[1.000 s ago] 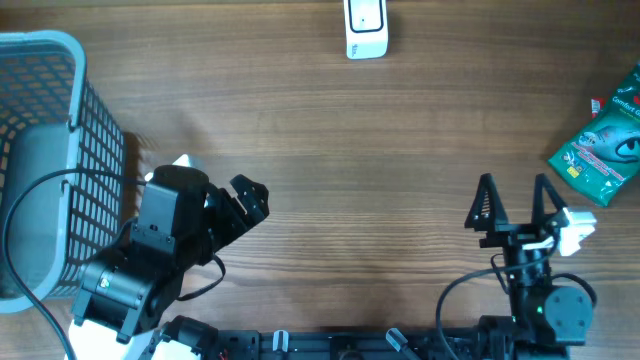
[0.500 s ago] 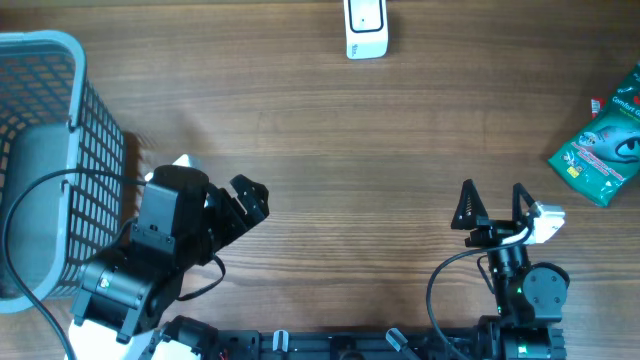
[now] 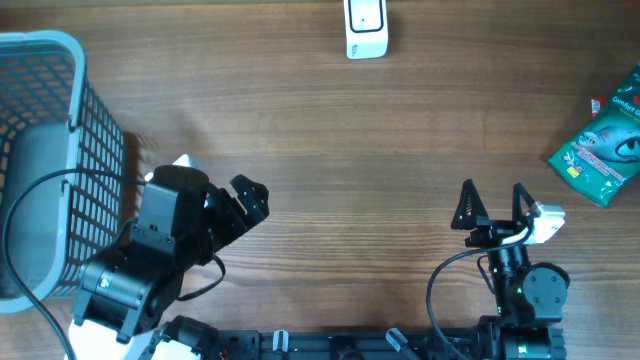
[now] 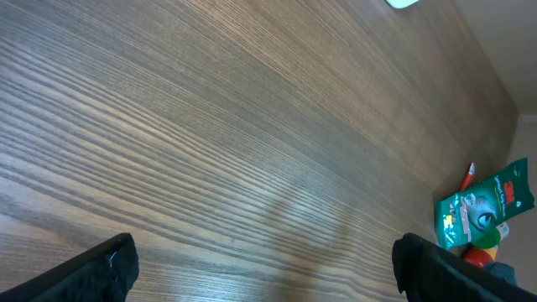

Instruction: Scan the item barcode

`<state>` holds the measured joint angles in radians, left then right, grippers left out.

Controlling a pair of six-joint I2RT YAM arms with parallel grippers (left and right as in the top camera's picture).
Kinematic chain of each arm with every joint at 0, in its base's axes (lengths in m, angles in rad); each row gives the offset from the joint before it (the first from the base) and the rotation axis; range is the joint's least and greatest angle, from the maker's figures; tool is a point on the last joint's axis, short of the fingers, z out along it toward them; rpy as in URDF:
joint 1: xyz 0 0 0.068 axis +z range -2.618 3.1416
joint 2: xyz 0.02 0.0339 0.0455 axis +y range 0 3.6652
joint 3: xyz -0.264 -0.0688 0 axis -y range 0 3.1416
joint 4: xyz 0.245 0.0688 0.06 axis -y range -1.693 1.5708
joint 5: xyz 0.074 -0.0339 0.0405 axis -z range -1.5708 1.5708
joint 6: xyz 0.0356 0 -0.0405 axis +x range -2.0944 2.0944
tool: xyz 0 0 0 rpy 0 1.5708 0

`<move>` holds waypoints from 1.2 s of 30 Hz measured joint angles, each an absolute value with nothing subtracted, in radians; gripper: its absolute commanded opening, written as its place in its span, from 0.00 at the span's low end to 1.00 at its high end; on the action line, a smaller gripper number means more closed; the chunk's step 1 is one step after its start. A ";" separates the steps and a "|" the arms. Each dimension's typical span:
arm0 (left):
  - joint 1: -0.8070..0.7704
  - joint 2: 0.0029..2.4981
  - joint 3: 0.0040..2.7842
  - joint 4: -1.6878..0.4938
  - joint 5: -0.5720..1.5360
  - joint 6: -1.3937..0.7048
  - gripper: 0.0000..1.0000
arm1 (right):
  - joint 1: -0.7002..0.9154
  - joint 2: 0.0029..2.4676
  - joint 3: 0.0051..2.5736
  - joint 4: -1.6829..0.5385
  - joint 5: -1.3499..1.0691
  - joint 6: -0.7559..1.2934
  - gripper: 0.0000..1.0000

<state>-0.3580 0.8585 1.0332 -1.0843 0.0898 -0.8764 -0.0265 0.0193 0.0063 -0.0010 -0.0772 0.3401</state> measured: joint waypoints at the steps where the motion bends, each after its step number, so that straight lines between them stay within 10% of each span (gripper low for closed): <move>1: -0.358 0.859 1.033 -1.084 0.089 -0.876 1.00 | -0.027 0.019 0.006 -0.001 -0.077 0.340 1.00; 8: -0.358 0.791 1.031 -1.024 0.028 -0.876 1.00 | -0.027 0.019 0.006 -0.001 -0.077 0.340 1.00; 26: -0.094 0.078 0.181 0.054 0.146 -0.376 1.00 | -0.022 0.017 0.006 0.000 -0.077 0.340 1.00; 36: -0.082 0.014 0.018 0.125 0.104 -0.125 1.00 | -0.022 0.017 0.006 0.000 -0.077 0.340 1.00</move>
